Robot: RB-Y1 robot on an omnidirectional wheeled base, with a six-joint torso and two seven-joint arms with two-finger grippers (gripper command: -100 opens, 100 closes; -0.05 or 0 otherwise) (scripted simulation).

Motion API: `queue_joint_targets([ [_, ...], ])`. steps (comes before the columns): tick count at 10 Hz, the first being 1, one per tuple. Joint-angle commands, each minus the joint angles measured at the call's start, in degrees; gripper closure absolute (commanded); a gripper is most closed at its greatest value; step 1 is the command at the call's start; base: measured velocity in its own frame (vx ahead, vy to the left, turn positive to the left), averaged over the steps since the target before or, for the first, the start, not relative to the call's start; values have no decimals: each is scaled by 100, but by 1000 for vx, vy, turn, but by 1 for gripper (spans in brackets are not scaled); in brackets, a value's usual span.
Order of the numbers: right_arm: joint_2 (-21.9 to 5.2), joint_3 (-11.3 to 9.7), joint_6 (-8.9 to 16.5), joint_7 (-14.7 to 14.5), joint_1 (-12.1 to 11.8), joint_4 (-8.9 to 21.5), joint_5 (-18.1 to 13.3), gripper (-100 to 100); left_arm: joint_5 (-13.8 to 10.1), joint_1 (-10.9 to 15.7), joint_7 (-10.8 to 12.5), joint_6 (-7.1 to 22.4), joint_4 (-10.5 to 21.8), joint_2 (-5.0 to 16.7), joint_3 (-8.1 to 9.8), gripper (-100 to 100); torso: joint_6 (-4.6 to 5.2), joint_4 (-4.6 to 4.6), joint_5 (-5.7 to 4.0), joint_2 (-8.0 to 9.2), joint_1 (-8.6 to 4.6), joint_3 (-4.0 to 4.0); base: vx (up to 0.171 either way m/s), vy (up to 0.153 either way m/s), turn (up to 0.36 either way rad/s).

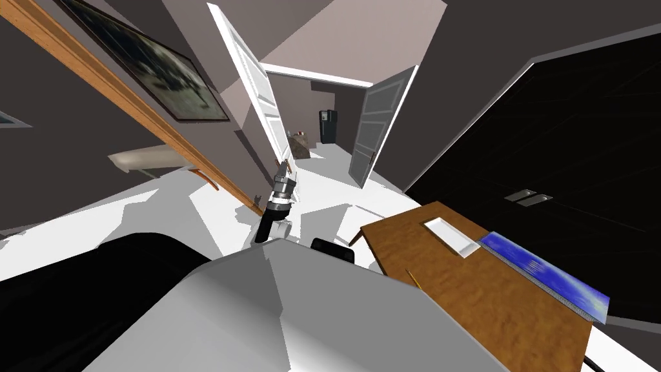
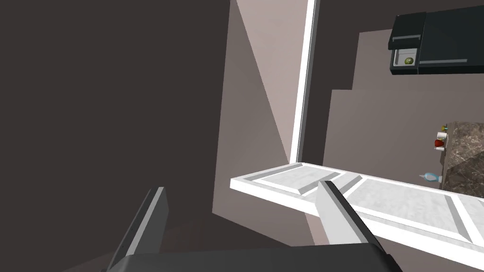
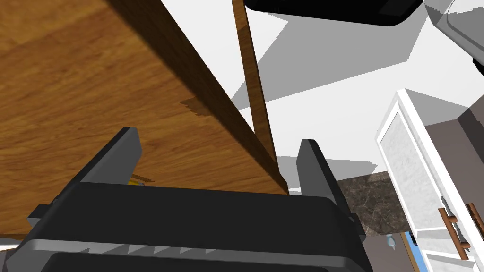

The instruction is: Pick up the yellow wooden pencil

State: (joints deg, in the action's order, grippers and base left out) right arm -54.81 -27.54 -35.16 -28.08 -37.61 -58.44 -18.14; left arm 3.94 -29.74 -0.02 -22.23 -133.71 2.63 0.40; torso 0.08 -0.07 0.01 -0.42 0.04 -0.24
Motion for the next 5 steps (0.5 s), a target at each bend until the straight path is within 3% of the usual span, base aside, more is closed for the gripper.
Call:
queue_joint_targets([
  [1, 5, -49, 7, -53, 59, 224, -37, -100, 0, 0, 0, 0, 0, 0, 0, 0, 0, 0, 0, 0, 0, 0, 38, 0, 214],
  [2, -21, -120, 26, -151, 85, 439, -92, -100, 0, -1, 0, 0, 0, 0, 1, 0, 6, -1, -1, -1, -2, -1, 64, -13, 381],
  [3, -21, -120, 26, -151, 85, 514, -92, -100, 0, 0, 0, 0, 0, 0, 0, 0, -1, -2, -2, -10, -8, -6, 55, -23, 154],
  [4, -36, -186, 46, -242, 112, 785, -142, -100, 0, -2, 0, 0, 0, 0, 1, 0, 9, -3, -3, -7, -10, -5, 53, -6, 227],
  [5, -41, -248, 67, -326, 139, 966, -187, -100, 0, -1, 0, 0, 0, 0, 1, 0, 4, -2, -2, -7, -5, -4, 77, -11, 441],
])
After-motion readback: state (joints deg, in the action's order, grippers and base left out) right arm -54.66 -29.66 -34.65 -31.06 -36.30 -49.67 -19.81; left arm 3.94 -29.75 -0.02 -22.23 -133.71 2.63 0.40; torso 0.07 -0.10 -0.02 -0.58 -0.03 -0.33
